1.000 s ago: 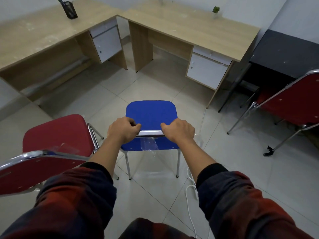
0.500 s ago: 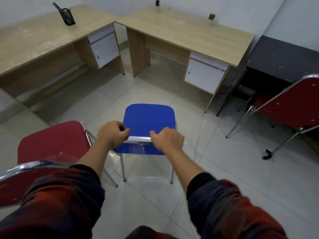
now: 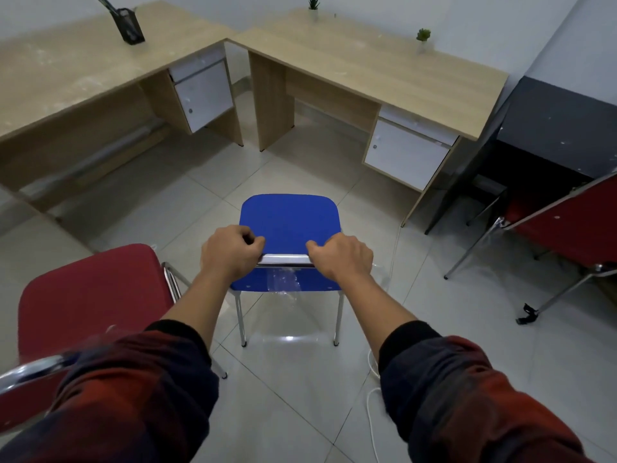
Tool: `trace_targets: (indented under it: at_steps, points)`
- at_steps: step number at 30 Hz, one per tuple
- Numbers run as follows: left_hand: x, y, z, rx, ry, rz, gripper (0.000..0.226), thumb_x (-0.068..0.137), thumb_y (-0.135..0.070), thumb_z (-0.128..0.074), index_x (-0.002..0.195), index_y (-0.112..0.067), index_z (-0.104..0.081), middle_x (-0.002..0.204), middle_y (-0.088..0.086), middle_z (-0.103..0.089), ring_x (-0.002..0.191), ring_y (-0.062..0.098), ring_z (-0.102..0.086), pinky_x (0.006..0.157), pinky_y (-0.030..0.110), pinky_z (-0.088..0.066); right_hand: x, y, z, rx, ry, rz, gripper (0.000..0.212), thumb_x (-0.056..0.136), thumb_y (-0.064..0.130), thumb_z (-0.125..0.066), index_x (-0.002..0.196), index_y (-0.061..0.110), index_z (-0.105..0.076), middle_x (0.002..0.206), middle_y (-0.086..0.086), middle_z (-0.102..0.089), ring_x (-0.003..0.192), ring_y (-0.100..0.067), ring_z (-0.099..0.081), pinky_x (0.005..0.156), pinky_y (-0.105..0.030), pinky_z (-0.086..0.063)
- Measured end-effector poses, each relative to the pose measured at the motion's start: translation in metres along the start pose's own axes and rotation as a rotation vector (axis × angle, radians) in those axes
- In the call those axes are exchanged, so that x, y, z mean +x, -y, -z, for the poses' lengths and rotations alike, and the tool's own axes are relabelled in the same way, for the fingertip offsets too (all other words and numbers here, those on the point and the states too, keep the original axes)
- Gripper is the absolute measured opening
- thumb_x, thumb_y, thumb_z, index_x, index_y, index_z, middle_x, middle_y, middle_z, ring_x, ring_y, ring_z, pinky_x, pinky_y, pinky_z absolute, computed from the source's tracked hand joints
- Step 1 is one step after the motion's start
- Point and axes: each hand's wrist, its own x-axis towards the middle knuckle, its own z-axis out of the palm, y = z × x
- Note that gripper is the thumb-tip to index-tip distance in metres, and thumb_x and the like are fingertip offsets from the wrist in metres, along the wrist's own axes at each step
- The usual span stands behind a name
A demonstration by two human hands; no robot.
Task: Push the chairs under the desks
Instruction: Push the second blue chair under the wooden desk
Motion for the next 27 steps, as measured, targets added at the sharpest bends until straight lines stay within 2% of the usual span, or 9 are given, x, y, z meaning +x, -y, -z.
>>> trace_targets:
  at_steps: [3, 6, 11, 17, 22, 27]
  points:
    - [0.017, 0.006, 0.002, -0.017, 0.016, -0.03, 0.025, 0.088, -0.035, -0.057, 0.069, -0.02, -0.065, 0.067, -0.004, -0.064, 0.066, 0.016, -0.058, 0.058, 0.03, -0.047, 0.012, 0.008, -0.003, -0.012, -0.003, -0.016, 0.046, 0.092, 0.053, -0.045, 0.066, 0.015, -0.048, 0.065, 0.002, -0.053, 0.059, -0.017, -0.049, 0.063, -0.031, -0.04]
    - [0.033, 0.011, 0.006, -0.022, 0.029, -0.047, 0.025, 0.09, -0.034, -0.057, 0.071, -0.019, -0.065, 0.069, -0.002, -0.065, 0.069, 0.018, -0.06, 0.064, 0.036, -0.051, 0.025, 0.02, -0.005, -0.002, 0.002, -0.037, 0.046, 0.093, 0.052, -0.045, 0.066, 0.015, -0.048, 0.066, 0.002, -0.054, 0.062, -0.018, -0.052, 0.068, -0.033, -0.044]
    - [0.064, 0.022, 0.013, -0.019, 0.041, -0.062, 0.024, 0.091, -0.032, -0.057, 0.071, -0.021, -0.063, 0.07, -0.003, -0.064, 0.07, 0.017, -0.06, 0.061, 0.031, -0.047, 0.044, 0.04, -0.011, -0.015, -0.009, -0.069, 0.046, 0.093, 0.054, -0.045, 0.068, 0.016, -0.049, 0.069, 0.002, -0.053, 0.064, -0.017, -0.051, 0.073, -0.035, -0.047]
    - [0.108, 0.04, 0.025, -0.009, 0.082, -0.083, 0.022, 0.091, -0.032, -0.057, 0.076, -0.019, -0.066, 0.074, -0.001, -0.065, 0.073, 0.018, -0.06, 0.066, 0.036, -0.051, 0.068, 0.072, -0.019, -0.007, -0.014, -0.109, 0.045, 0.093, 0.055, -0.045, 0.069, 0.017, -0.05, 0.071, 0.001, -0.054, 0.067, -0.018, -0.053, 0.075, -0.035, -0.048]
    - [0.151, 0.055, 0.036, 0.01, 0.117, -0.109, 0.02, 0.091, -0.033, -0.058, 0.078, -0.019, -0.066, 0.074, -0.001, -0.065, 0.073, 0.017, -0.061, 0.065, 0.034, -0.051, 0.093, 0.102, -0.024, 0.011, -0.009, -0.135, 0.046, 0.093, 0.055, -0.045, 0.068, 0.017, -0.049, 0.07, 0.002, -0.054, 0.068, -0.018, -0.054, 0.078, -0.036, -0.05]
    - [0.181, 0.061, 0.041, 0.037, 0.14, -0.102, 0.022, 0.089, -0.035, -0.057, 0.076, -0.019, -0.065, 0.072, -0.002, -0.064, 0.071, 0.016, -0.06, 0.06, 0.029, -0.047, 0.113, 0.116, -0.026, 0.003, -0.028, -0.143, 0.046, 0.092, 0.056, -0.046, 0.071, 0.015, -0.054, 0.07, 0.003, -0.055, 0.061, -0.015, -0.048, 0.069, -0.032, -0.044]
